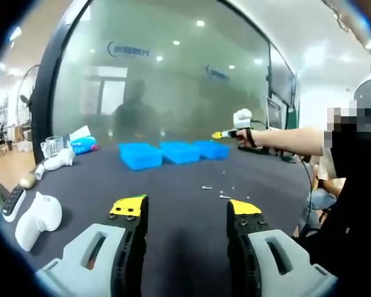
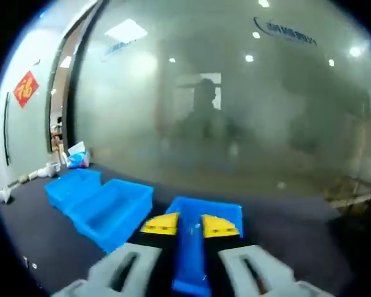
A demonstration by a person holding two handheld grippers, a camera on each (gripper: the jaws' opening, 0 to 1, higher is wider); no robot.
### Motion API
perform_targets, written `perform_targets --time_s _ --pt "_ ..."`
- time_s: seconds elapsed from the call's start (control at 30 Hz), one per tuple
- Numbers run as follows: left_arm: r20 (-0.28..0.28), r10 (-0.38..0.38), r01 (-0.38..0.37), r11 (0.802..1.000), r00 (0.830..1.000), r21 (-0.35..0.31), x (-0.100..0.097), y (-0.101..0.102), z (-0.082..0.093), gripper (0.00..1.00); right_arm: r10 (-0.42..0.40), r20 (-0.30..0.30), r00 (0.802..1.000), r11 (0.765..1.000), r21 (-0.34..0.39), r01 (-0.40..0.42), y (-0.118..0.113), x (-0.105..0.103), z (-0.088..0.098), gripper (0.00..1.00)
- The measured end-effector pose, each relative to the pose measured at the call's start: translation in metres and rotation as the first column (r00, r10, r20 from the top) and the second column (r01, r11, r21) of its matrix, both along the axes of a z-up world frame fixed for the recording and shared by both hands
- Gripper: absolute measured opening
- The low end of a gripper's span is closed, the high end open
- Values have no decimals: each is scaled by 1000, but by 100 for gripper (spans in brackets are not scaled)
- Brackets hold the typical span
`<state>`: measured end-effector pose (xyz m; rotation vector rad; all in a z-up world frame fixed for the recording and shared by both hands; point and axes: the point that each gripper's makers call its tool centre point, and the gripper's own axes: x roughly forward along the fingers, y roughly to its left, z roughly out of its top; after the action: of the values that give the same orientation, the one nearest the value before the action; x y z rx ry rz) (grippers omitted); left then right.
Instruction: Sort the screws, nuts, and washers into the corresponding bins
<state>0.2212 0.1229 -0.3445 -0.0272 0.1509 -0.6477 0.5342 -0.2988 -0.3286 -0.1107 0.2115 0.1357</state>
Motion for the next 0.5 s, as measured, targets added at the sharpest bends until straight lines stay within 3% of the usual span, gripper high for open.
perform_targets --time_s 0.07,0.5 --pt "-4 0 0 1000 1000 -3 0 0 -1 49 5 2 1000 1000 -9 -5 0 0 1 32" --pt "3 -6 6 1000 1000 -3 0 -3 3 49 39 45 998 999 -12 -39 3 -18 11 39"
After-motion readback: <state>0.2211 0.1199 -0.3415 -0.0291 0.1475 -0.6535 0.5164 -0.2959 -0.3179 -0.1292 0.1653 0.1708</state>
